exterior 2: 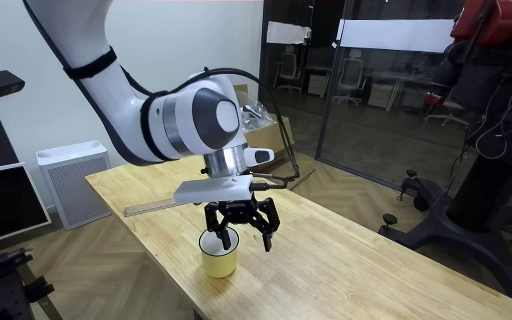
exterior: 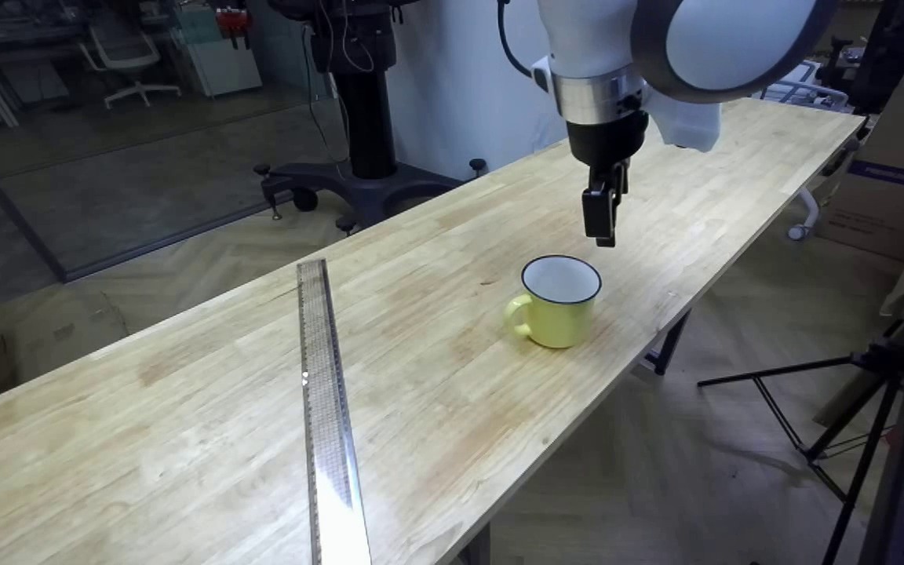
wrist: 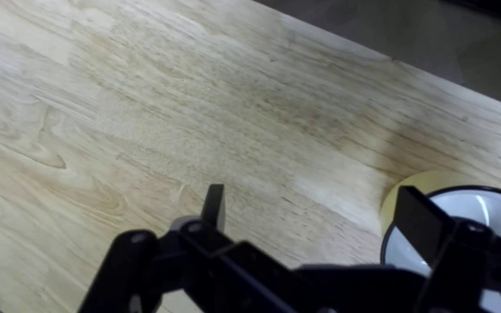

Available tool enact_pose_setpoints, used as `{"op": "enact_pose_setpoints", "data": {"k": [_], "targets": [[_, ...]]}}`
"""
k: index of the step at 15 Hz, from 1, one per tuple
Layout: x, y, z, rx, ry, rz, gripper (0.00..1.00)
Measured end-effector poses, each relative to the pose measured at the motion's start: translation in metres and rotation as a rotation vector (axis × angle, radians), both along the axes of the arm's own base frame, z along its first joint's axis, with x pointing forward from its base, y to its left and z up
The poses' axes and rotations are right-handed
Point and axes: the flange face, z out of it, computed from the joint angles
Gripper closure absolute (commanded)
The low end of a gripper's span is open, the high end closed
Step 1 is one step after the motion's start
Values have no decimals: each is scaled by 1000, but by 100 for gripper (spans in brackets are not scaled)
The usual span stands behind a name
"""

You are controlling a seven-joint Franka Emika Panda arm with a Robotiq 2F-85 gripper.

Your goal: Move the cup slightly forward

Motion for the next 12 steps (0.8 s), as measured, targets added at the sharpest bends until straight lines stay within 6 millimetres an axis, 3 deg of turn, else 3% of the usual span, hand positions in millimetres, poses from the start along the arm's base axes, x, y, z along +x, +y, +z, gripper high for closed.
{"op": "enact_pose_setpoints", "data": {"k": [5, 9, 12], "targets": [[1, -2, -1, 3, -24, 15, 0], [13, 9, 8, 88, -181, 99, 0], [14, 20, 3, 190, -281, 172, 0]]}}
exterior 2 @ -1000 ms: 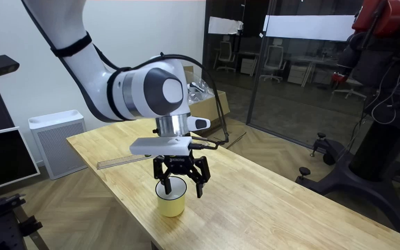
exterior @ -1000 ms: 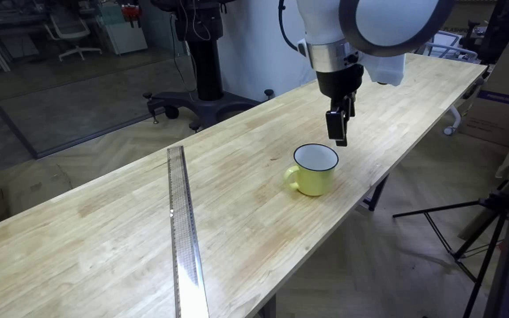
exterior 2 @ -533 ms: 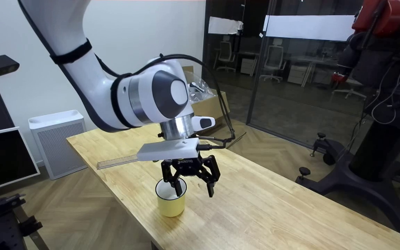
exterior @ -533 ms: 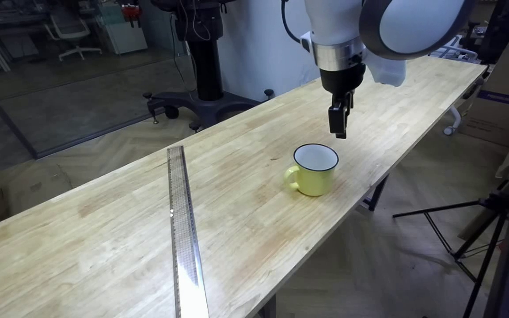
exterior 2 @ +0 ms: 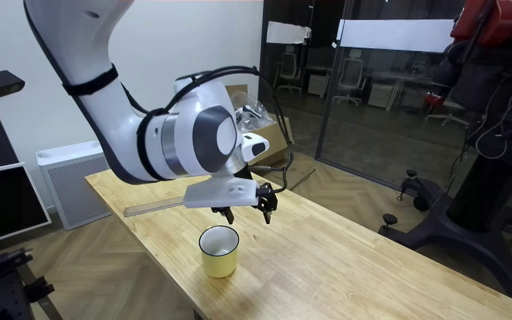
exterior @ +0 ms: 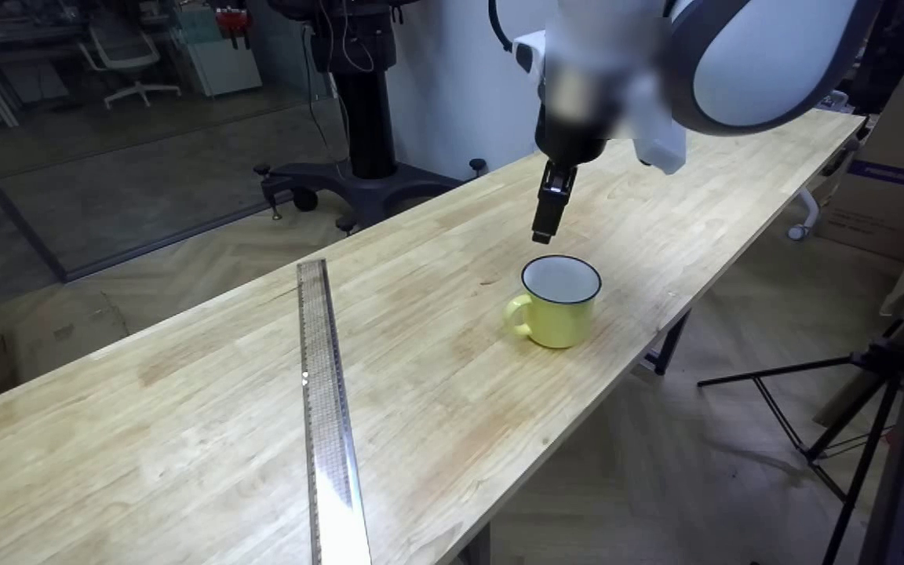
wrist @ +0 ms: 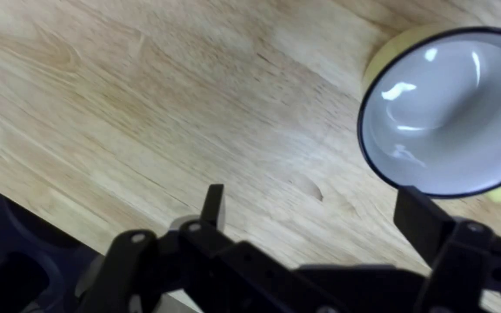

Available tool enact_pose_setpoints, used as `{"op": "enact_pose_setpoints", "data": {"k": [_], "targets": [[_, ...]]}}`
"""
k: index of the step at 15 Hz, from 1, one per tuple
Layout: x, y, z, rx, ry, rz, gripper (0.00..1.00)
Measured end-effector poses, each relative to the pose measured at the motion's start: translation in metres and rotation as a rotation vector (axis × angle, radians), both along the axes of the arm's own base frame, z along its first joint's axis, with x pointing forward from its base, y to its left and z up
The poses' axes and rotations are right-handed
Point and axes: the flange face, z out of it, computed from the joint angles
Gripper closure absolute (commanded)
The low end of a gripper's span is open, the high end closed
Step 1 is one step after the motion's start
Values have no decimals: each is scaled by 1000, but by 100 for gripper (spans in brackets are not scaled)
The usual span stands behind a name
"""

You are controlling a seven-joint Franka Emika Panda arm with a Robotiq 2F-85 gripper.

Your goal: Move the cup slightly forward

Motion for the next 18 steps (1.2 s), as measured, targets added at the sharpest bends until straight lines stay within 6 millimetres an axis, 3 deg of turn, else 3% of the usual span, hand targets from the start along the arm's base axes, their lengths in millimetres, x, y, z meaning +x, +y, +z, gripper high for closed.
{"op": "enact_pose_setpoints", "data": {"k": [4, 18], "targets": [[-11, 11, -21, 92, 32, 37, 0], [-11, 6, -22, 95, 35, 31, 0]]}}
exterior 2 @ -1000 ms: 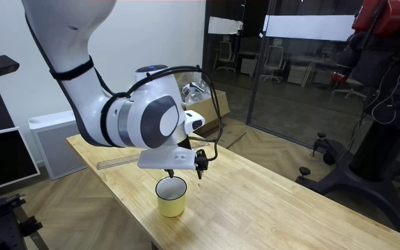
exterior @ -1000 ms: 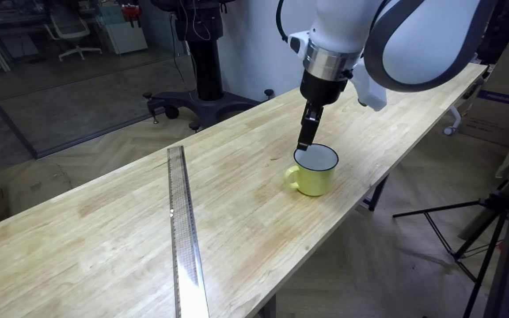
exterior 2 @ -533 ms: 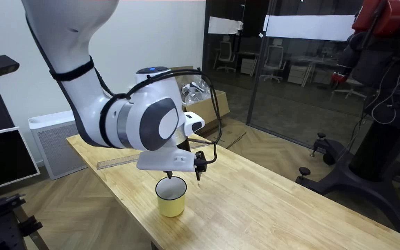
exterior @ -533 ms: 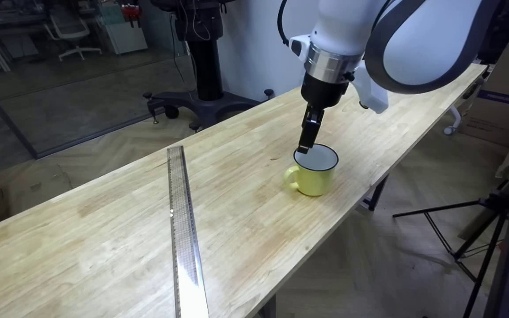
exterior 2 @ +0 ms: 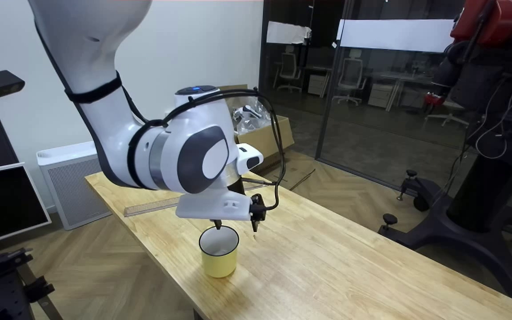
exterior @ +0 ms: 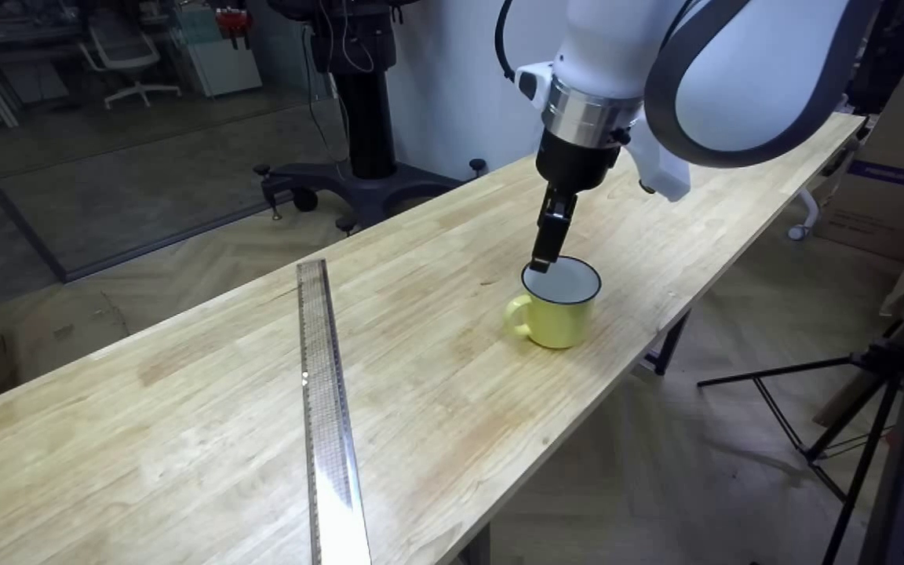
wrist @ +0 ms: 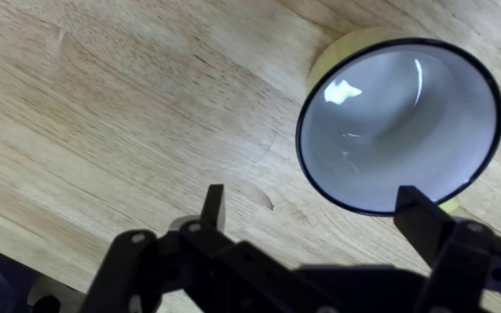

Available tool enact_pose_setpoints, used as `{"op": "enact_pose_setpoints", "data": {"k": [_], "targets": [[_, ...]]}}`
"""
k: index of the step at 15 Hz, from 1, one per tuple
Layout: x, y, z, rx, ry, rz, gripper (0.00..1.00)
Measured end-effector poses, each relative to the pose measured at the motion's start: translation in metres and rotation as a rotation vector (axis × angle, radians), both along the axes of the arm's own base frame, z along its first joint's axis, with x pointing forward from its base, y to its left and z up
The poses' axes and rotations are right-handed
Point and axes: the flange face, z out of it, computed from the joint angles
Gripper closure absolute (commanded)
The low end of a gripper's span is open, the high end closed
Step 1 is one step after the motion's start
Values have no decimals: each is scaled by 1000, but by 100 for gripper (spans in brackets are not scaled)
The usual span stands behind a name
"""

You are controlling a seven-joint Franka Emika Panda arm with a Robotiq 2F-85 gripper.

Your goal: Move the cup slightly forward

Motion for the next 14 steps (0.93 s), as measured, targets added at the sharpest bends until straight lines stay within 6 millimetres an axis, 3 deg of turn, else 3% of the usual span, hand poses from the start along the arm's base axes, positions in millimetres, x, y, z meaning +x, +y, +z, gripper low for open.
{"op": "enact_pose_setpoints", "data": {"k": [14], "targets": [[-7, -15, -14, 43, 132, -134, 0]]}}
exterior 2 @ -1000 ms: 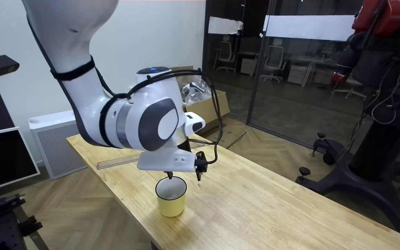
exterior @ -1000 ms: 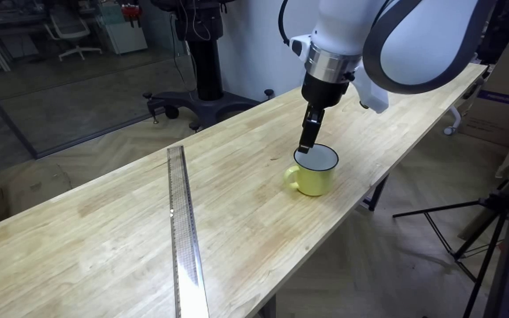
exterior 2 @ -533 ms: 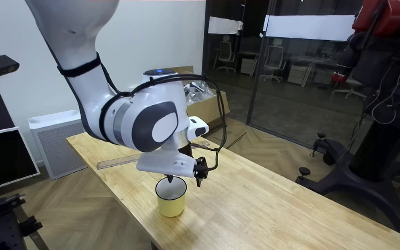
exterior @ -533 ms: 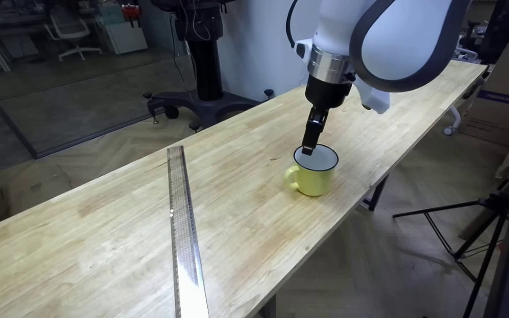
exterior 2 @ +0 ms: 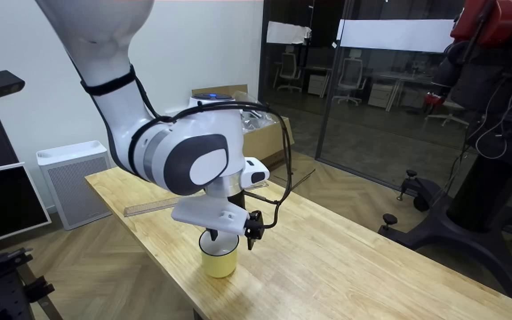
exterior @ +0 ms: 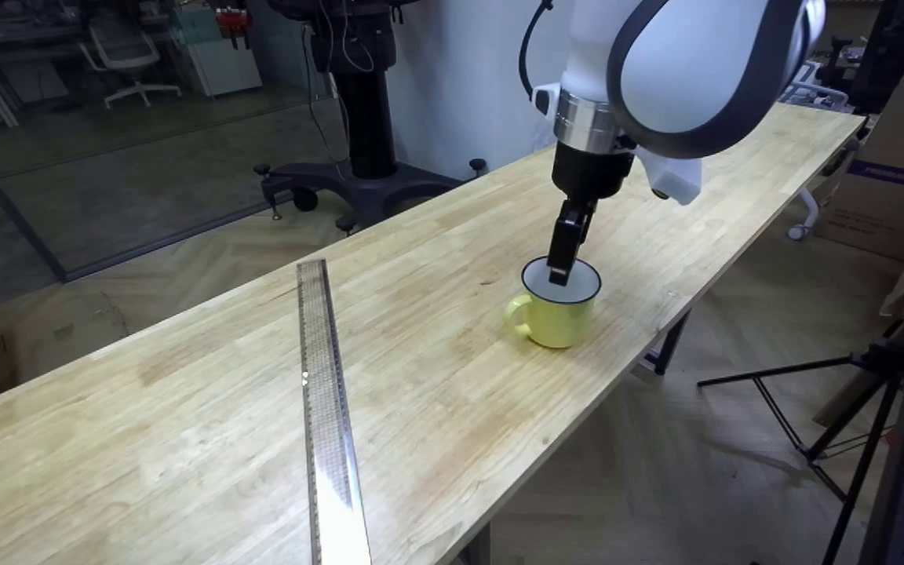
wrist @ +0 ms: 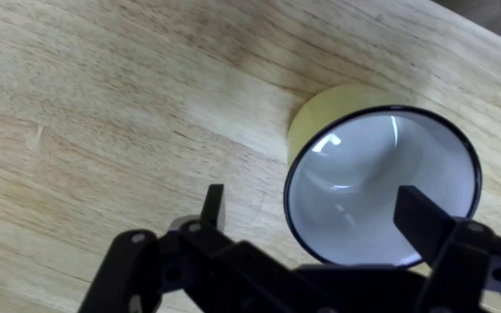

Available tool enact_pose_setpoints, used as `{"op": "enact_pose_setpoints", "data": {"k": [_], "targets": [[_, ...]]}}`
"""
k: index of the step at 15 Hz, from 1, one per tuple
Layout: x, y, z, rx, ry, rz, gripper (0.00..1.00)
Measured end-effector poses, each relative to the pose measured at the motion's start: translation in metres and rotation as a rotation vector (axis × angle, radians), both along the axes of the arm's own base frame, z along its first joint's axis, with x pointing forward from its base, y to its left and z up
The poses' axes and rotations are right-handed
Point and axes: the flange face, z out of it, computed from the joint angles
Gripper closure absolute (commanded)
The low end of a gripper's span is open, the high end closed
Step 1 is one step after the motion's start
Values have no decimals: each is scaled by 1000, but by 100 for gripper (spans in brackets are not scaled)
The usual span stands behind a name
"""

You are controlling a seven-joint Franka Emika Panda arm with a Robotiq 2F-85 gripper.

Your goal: Move the cup slightly forward

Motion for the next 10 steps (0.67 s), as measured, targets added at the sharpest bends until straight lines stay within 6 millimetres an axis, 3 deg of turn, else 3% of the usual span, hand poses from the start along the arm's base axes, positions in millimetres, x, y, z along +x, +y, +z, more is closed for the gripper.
{"op": "enact_pose_setpoints", "data": {"k": [7, 8, 9, 10], "targets": [[-2, -12, -16, 2, 49, -15, 0], [-1, -13, -20, 2, 54, -15, 25], [0, -14, -25, 2, 59, -16, 26], [2, -15, -30, 4, 63, -16, 33]]}}
